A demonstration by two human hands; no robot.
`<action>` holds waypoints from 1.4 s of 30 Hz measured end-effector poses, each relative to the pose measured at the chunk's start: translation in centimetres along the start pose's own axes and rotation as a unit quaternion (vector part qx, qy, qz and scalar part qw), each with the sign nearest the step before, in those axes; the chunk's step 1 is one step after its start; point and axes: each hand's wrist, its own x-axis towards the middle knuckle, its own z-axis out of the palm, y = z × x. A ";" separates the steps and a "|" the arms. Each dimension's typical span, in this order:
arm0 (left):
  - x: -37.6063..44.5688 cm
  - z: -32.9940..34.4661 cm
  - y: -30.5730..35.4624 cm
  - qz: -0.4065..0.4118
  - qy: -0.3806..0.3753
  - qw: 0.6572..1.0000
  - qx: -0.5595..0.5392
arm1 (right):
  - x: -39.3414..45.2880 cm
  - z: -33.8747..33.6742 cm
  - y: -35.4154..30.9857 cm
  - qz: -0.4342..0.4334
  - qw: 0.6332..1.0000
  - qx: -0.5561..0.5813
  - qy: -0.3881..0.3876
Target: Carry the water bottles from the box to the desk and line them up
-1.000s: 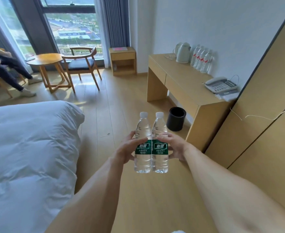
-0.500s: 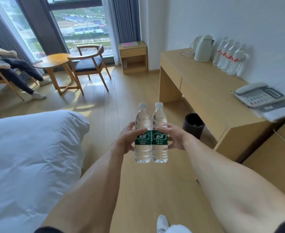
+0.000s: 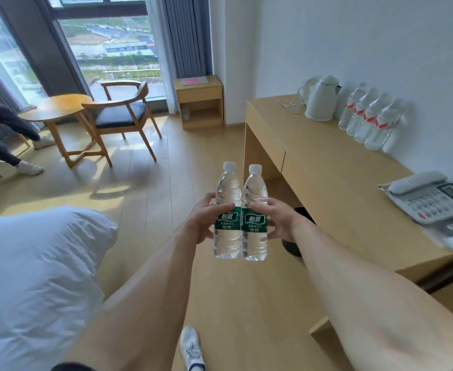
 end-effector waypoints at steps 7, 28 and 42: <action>12.8 -1.8 4.4 0.001 -0.074 0.997 0.022 | 9.7 -2.6 -4.0 0.001 0.996 0.038 0.076; 39.4 7.9 16.2 -0.003 -0.289 0.955 0.072 | 23.6 -16.7 -10.0 -0.005 0.937 0.180 0.300; 49.6 24.9 20.2 -0.004 -0.408 0.901 0.149 | 23.8 -32.1 -11.1 -0.002 0.883 0.211 0.419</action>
